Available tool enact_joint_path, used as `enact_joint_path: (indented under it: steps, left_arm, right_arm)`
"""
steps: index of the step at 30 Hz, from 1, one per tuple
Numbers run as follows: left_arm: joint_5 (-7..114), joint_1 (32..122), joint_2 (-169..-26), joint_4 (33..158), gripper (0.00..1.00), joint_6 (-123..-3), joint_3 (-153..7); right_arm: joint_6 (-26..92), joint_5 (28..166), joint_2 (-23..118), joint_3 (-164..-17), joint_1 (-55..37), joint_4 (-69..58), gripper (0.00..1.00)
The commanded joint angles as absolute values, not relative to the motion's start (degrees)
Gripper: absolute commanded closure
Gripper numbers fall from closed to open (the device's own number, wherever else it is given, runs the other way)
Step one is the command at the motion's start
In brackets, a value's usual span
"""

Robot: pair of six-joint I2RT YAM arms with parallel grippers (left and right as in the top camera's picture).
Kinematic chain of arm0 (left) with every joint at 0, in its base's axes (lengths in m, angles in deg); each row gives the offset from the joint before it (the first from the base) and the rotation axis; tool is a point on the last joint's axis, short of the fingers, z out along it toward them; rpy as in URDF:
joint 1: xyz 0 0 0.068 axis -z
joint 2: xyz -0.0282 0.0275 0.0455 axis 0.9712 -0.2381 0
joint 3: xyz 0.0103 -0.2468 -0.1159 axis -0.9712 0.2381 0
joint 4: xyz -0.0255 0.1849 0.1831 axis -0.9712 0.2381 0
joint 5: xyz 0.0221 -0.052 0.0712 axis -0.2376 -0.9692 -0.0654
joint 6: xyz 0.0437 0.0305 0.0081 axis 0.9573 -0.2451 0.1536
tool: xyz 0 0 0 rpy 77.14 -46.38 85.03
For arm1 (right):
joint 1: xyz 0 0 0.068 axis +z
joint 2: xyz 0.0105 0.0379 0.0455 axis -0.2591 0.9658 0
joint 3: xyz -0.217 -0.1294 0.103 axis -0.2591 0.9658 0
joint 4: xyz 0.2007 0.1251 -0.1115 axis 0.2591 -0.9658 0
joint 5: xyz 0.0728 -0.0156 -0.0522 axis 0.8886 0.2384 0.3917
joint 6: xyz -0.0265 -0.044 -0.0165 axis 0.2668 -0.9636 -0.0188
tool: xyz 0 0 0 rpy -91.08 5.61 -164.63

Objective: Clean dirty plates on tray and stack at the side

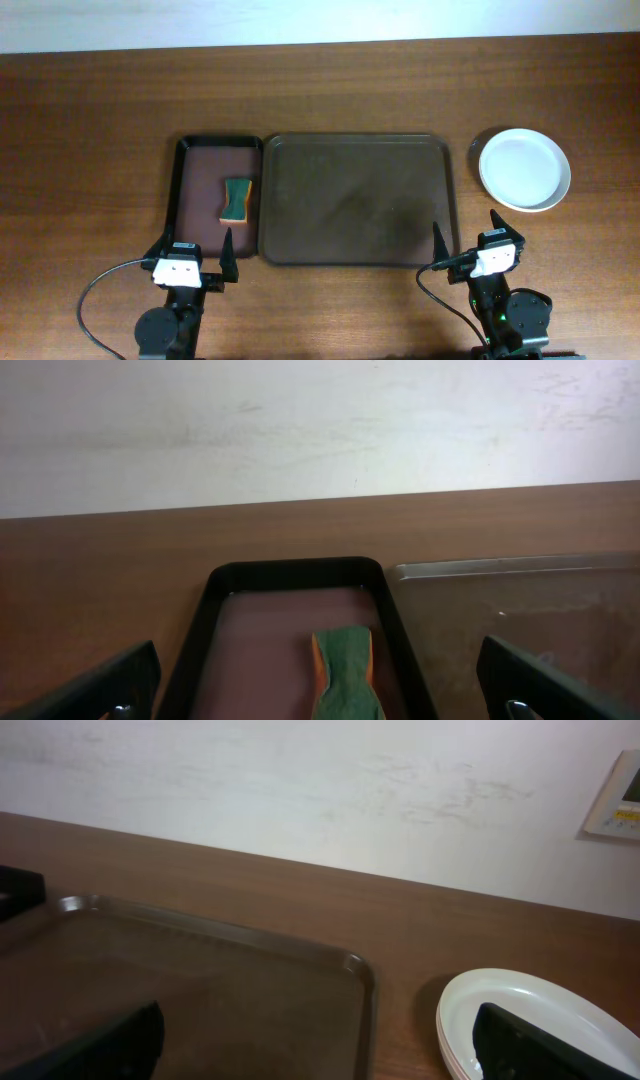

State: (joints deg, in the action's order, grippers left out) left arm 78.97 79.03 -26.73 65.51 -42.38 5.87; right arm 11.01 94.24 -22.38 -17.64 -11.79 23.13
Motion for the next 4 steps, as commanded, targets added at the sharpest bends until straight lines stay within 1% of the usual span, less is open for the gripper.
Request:
enact_joint_path:
  steps: [1, 4]
  left_arm:
    - [78.14, 78.68, -26.36, 65.48, 0.01, -41.31, 6.22]
    - [78.14, 78.68, -26.36, 65.48, 0.0, -41.31, 6.22]
  right_arm:
    - [10.8, 94.15, -22.75, -17.36, -11.27, 22.85, 0.01]
    - [10.8, 94.15, -22.75, -17.36, -11.27, 22.85, 0.01]
